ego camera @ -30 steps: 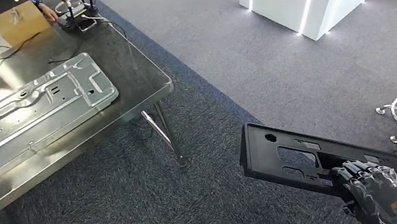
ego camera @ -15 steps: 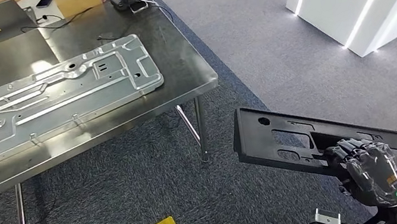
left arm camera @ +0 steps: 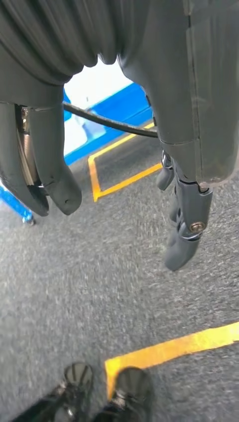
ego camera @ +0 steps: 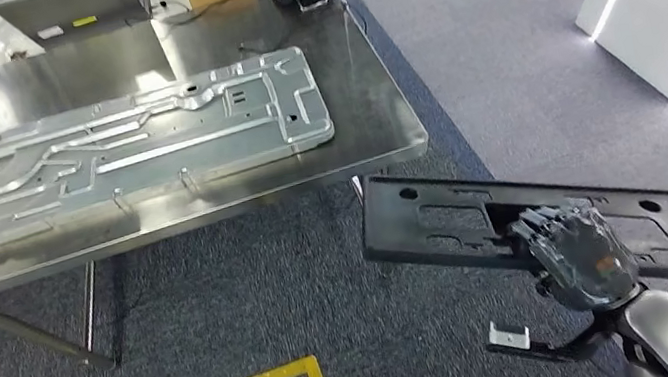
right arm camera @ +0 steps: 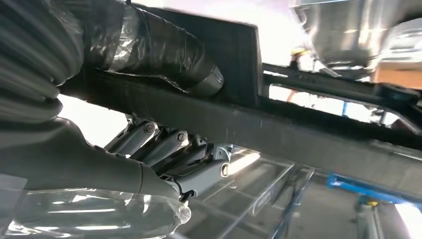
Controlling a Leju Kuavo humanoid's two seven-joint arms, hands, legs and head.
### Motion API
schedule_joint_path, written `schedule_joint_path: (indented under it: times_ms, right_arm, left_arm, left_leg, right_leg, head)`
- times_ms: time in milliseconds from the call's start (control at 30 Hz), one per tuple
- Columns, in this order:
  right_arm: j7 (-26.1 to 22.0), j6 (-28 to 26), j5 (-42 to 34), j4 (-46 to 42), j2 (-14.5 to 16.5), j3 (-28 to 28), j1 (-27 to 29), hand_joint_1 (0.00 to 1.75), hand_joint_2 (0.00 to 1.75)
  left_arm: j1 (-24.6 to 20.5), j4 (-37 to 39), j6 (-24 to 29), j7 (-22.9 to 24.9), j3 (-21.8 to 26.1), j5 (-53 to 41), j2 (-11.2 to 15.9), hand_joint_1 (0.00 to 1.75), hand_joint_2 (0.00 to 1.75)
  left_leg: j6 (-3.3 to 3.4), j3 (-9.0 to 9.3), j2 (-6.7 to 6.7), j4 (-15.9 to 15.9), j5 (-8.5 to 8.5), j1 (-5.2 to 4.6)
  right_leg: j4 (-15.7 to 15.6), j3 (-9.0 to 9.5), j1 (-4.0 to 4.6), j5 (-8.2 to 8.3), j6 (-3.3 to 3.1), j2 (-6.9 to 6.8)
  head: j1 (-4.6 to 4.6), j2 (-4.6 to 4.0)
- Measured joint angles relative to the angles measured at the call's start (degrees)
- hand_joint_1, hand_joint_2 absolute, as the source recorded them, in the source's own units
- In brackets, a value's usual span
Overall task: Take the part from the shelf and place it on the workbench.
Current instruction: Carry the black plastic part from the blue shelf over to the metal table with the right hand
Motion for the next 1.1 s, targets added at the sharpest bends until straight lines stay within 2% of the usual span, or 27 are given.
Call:
schedule_joint_path:
  times_ms: [33, 67, 100, 133, 167, 233, 267, 300, 367, 400, 433, 467, 500, 533, 567, 600, 633, 667, 733, 767, 800, 867, 1100]
  right_arm:
    - [0.0, 0.5, 0.0, 0.2, 0.0, 0.8, -1.0, 1.75, 1.75]
    - [0.1, 1.0, -0.1, 0.4, 0.0, 1.5, -1.9, 1.75, 1.75]
    - [0.2, 1.5, -0.1, 0.6, 0.0, 2.3, -2.9, 1.75, 1.75]
    - [0.4, 2.2, 0.0, 0.7, 0.0, 3.1, -3.9, 1.75, 1.75]
    - [0.5, 3.1, 0.1, 0.8, 0.0, 4.0, -5.2, 1.75, 1.75]
    - [0.9, 4.9, 0.7, 0.8, 0.0, 6.0, -8.0, 1.75, 1.75]
    - [0.9, 5.4, 1.0, 0.9, 0.0, 6.9, -9.3, 1.75, 1.75]
    - [0.9, 5.8, 1.3, 1.0, 0.0, 7.8, -10.4, 1.75, 1.75]
    - [1.0, 6.1, 1.6, 1.1, 0.0, 9.4, -12.2, 1.75, 1.75]
    - [1.1, 6.2, 1.7, 1.2, 0.0, 10.0, -13.0, 1.75, 1.75]
    - [1.2, 6.2, 1.7, 1.3, 0.0, 10.5, -13.6, 1.75, 1.75]
    - [1.3, 6.2, 1.8, 1.3, 0.0, 11.0, -14.1, 1.75, 1.75]
    - [1.4, 6.3, 2.0, 1.4, 0.0, 11.6, -14.6, 1.75, 1.75]
    - [1.4, 6.3, 2.2, 1.5, 0.0, 12.2, -15.1, 1.75, 1.75]
    - [1.4, 6.5, 2.5, 1.7, 0.0, 13.0, -15.5, 1.75, 1.75]
    - [1.5, 6.6, 2.7, 1.8, 0.1, 13.9, -16.0, 1.75, 1.75]
    - [1.6, 6.9, 2.9, 2.0, 0.1, 14.6, -16.5, 1.75, 1.75]
    - [1.8, 7.1, 3.1, 2.1, 0.2, 15.4, -17.0, 1.75, 1.75]
    - [2.9, 7.6, 3.2, 2.2, 0.3, 16.6, -18.2, 1.75, 1.75]
    - [3.6, 7.7, 3.2, 2.2, 0.3, 17.2, -18.9, 1.75, 1.75]
    - [4.3, 7.6, 3.1, 2.3, 0.4, 17.6, -19.4, 1.75, 1.75]
    - [5.1, 6.8, 2.6, 2.3, 0.4, 18.3, -20.0, 1.75, 1.75]
    - [6.3, 5.3, 0.2, 2.4, -1.0, 18.8, -20.3, 1.75, 1.75]
  left_arm:
    - [-0.2, 0.0, -0.1, 0.0, 0.1, -0.1, 0.2, 0.0, 1.75]
    - [-0.3, 0.0, -0.1, 0.0, 0.2, -0.2, 0.3, 0.0, 1.75]
    - [-0.3, 0.0, -0.1, 0.0, 0.4, -0.3, 0.3, 0.0, 1.75]
    - [-0.3, 0.0, -0.1, 0.0, 0.6, -0.5, 0.3, 0.0, 1.75]
    - [-0.2, 0.0, -0.1, 0.0, 0.7, -0.7, 0.3, 0.0, 1.75]
    - [-0.1, 0.0, -0.2, 0.1, 1.0, -1.1, 0.5, 0.0, 1.75]
    - [-0.2, 0.0, -0.2, 0.1, 1.0, -1.2, 0.5, 0.0, 1.75]
    - [-0.2, 0.0, -0.2, 0.1, 1.1, -1.3, 0.6, 0.0, 1.75]
    - [-0.1, 0.0, -0.3, 0.2, 1.2, -1.4, 0.6, 0.0, 1.75]
    - [0.0, 0.0, -0.3, 0.2, 1.3, -1.5, 0.6, 0.0, 1.75]
    - [0.0, 0.0, -0.3, 0.2, 1.3, -1.6, 0.6, 0.0, 1.75]
    - [0.0, 0.0, -0.3, 0.2, 1.4, -1.6, 0.6, 0.0, 1.75]
    - [-0.1, 0.0, -0.3, 0.2, 1.4, -1.7, 0.6, 0.0, 1.75]
    - [-0.2, 0.0, -0.3, 0.2, 1.5, -1.8, 0.6, 0.0, 1.75]
    - [-0.3, 0.0, -0.3, 0.2, 1.6, -1.9, 0.6, 0.0, 1.75]
    - [-0.4, 0.0, -0.3, 0.3, 1.7, -2.0, 0.5, 0.0, 1.75]
    - [-0.4, 0.0, -0.2, 0.4, 1.7, -2.1, 0.5, 0.0, 1.75]
    - [-0.5, 0.0, -0.2, 0.4, 1.8, -2.2, 0.5, 0.0, 1.75]
    - [-0.5, 0.0, 0.0, 0.6, 2.1, -2.3, 0.3, 0.0, 1.75]
    - [-0.5, 0.0, 0.1, 0.6, 2.2, -2.3, 0.2, 0.0, 1.75]
    - [-0.5, 0.0, 0.2, 0.6, 2.3, -2.4, 0.1, 0.0, 1.75]
    - [-0.3, 0.0, 0.3, 0.7, 2.6, -2.6, -0.1, 0.0, 1.75]
    - [0.0, 0.0, 0.3, 0.6, 3.7, -2.7, -0.3, 0.0, 1.75]
  left_leg:
    - [-0.29, -2.18, 1.06, 3.7, -1.51, 0.16]
    - [-0.52, -4.12, 1.58, 6.9, -2.44, 0.33]
    - [-0.71, -5.32, 1.86, 8.5, -2.34, 0.47]
    - [-0.82, -5.39, 2.08, 7.9, -1.08, 0.57]
    - [-0.83, -4.3, 2.54, 5.1, 1.09, 0.63]
    - [-0.49, -0.84, 4.95, -2.7, 5.08, 0.4]
    - [-0.16, 0.3, 5.88, -5.3, 6.06, 0.19]
    - [0.17, 0.75, 6.39, -6.5, 6.25, -0.01]
    - [0.83, 0.68, 5.18, -6.6, 6.12, -0.19]
    - [1.17, 0.87, 4.47, -7.0, 6.2, -0.08]
    - [1.55, 1.17, 3.76, -7.3, 6.28, 0.06]
    - [1.91, 1.48, 3.09, -7.7, 6.39, 0.24]
    - [2.18, 1.69, 2.41, -7.9, 6.44, 0.36]
    - [2.38, 1.75, 1.73, -8.0, 6.4, 0.35]
    - [2.52, 1.79, 0.95, -8.0, 6.33, 0.3]
    - [2.58, 1.87, 0.11, -7.9, 6.23, 0.24]
    - [2.6, 2.01, -0.73, -7.8, 6.1, 0.19]
    - [2.58, 2.23, -1.48, -7.7, 5.94, 0.13]
    - [2.44, 2.7, -2.6, -7.4, 5.51, -0.02]
    - [2.31, 2.74, -3.05, -7.3, 5.32, -0.13]
    - [2.26, 2.65, -3.39, -7.1, 5.17, -0.22]
    - [2.18, 2.38, -3.77, -6.9, 5.0, -0.18]
    - [1.84, 2.96, -3.19, -7.4, 4.73, -0.04]
  right_leg:
    - [0.0, 0.18, 0.07, -0.16, -0.12, -0.9]
    - [0.0, 0.34, 0.12, -0.36, -0.15, -1.81]
    - [0.0, 0.57, 0.15, -0.62, -0.12, -2.72]
    - [0.0, 0.89, 0.14, -0.91, -0.04, -3.56]
    - [0.1, 1.3, 0.12, -1.23, 0.09, -4.35]
    - [0.0, 2.14, 0.25, -1.91, 0.54, -5.77]
    - [-0.1, 2.46, 0.39, -2.17, 0.85, -6.36]
    - [-0.2, 2.7, 0.55, -2.37, 1.18, -6.94]
    - [-0.6, 3.27, 0.75, -2.6, 1.85, -8.11]
    - [-0.6, 3.63, 0.69, -2.86, 2.19, -7.91]
    - [0.0, 3.62, 0.6, -3.46, 2.42, -6.83]
    - [1.9, 2.88, 0.49, -4.6, 2.56, -5.21]
    - [5.2, 1.24, 0.43, -6.19, 2.57, -3.28]
    - [9.2, -1.11, 0.48, -7.84, 2.51, -1.97]
    - [13.1, -3.58, 0.56, -8.97, 2.48, -1.36]
    - [15.5, -5.45, 0.62, -9.05, 2.45, -1.11]
    - [15.7, -6.32, 0.65, -7.86, 2.35, -0.96]
    - [13.8, -6.14, 0.66, -5.6, 2.18, -0.75]
    - [6.8, -3.98, 0.8, -0.67, 1.51, -0.16]
    - [3.7, -2.95, 0.88, 0.69, 1.19, 0.1]
    - [1.8, -2.36, 0.92, 1.25, 1.13, 0.25]
    - [0.6, -2.03, 1.0, 1.14, 1.25, 0.39]
    - [0.6, -1.81, 1.17, 0.97, 0.91, 0.97]
  head:
    - [-0.05, 0.0]
    - [-0.05, 0.0]
    - [-0.05, 0.0]
    - [-0.05, 0.0]
    - [-0.05, 0.0]
    - [-0.05, 0.0]
    - [-0.06, 0.0]
    - [-0.05, 0.0]
    - [-0.06, 0.0]
    - [-0.03, 0.0]
    - [-0.02, 0.0]
    - [0.02, 0.0]
    - [0.05, 0.0]
    - [0.05, 0.0]
    - [0.07, 0.0]
    - [0.07, 0.0]
    - [0.06, 0.0]
    - [0.06, 0.0]
    - [0.06, 0.0]
    - [0.07, 0.0]
    - [0.04, 0.0]
    - [0.04, 0.0]
    - [0.03, 0.0]
